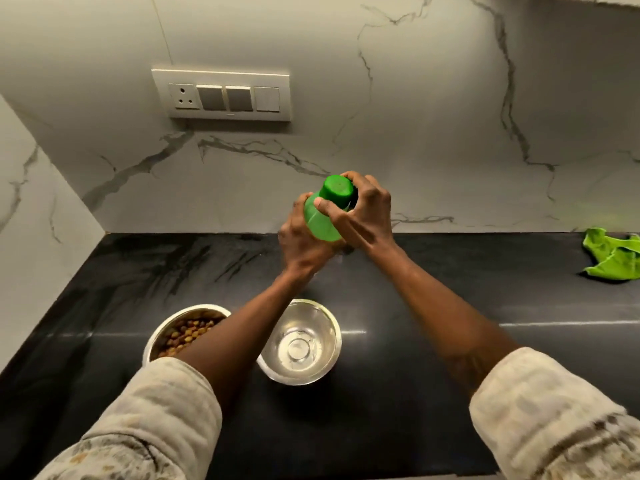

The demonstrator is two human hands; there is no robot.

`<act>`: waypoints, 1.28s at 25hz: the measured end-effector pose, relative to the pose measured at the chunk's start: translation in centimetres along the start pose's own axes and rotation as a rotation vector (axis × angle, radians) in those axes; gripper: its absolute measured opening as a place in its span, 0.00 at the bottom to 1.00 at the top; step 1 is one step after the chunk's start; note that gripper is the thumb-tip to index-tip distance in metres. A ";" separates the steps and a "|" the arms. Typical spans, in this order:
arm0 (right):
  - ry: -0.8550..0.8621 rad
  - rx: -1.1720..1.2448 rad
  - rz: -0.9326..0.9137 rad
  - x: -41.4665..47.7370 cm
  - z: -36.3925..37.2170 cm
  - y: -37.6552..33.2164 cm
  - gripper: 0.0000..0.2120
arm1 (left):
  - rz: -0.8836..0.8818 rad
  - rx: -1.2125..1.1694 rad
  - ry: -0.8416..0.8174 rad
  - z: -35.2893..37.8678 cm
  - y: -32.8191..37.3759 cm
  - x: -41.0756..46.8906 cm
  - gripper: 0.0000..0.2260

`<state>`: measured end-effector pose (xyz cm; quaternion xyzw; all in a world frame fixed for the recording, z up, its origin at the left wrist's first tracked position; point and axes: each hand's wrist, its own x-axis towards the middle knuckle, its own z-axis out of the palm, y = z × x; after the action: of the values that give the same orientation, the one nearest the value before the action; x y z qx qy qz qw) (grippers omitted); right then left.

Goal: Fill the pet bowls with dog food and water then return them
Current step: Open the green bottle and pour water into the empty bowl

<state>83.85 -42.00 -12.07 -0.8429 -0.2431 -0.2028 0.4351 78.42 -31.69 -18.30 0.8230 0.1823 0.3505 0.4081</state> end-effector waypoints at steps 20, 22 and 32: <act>-0.857 0.041 -0.143 -4.5 -1.6 -14.4 0.36 | 0.215 0.266 -0.264 -22.9 -3.0 -5.0 0.47; -0.797 -0.094 -0.009 -5.1 -2.0 -15.0 0.36 | 0.231 0.287 -0.285 -23.1 -2.7 -5.3 0.48; -1.014 -0.011 0.041 -6.1 -2.1 -14.6 0.34 | 0.237 0.333 -0.394 -24.0 -3.8 -6.6 0.48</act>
<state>70.13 -37.81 -5.03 -0.8422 -0.4060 0.2392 0.2620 56.40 -20.26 -14.09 0.9466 0.0568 0.1944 0.2510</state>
